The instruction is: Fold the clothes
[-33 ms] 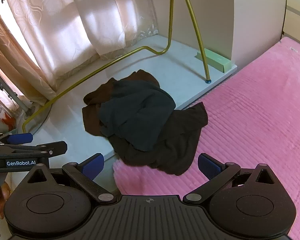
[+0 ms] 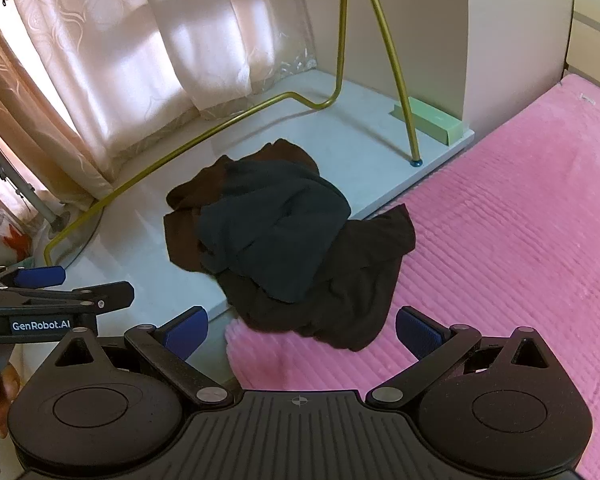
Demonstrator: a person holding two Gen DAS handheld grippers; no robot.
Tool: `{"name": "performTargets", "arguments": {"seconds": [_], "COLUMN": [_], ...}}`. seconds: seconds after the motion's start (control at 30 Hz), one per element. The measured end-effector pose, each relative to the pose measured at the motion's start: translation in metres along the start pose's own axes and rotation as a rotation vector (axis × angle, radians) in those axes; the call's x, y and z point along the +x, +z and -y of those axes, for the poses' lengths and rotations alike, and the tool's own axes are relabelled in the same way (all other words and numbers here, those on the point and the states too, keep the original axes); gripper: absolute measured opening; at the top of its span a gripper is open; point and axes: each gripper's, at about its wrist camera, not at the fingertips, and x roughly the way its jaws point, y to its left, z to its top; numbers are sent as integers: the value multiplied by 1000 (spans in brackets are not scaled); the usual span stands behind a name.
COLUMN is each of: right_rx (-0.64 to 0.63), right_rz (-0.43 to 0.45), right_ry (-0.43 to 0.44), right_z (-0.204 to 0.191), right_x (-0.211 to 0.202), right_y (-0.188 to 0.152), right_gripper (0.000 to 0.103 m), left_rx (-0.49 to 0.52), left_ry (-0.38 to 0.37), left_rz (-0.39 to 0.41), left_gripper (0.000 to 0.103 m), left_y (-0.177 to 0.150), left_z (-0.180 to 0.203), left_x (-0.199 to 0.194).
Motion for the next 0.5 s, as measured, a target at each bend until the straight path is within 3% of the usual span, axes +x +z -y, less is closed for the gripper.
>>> {"name": "performTargets", "arguments": {"seconds": [0.5], "right_rx": [-17], "right_rz": [-9], "right_ry": [-14], "right_z": [0], "right_x": [4], "right_y": [-11], "right_gripper": [102], "left_rx": [-27], "left_ry": [-33], "left_rz": [-14], "left_gripper": [101], "left_y": [-9], "left_z": [2], "left_x": [8]}}
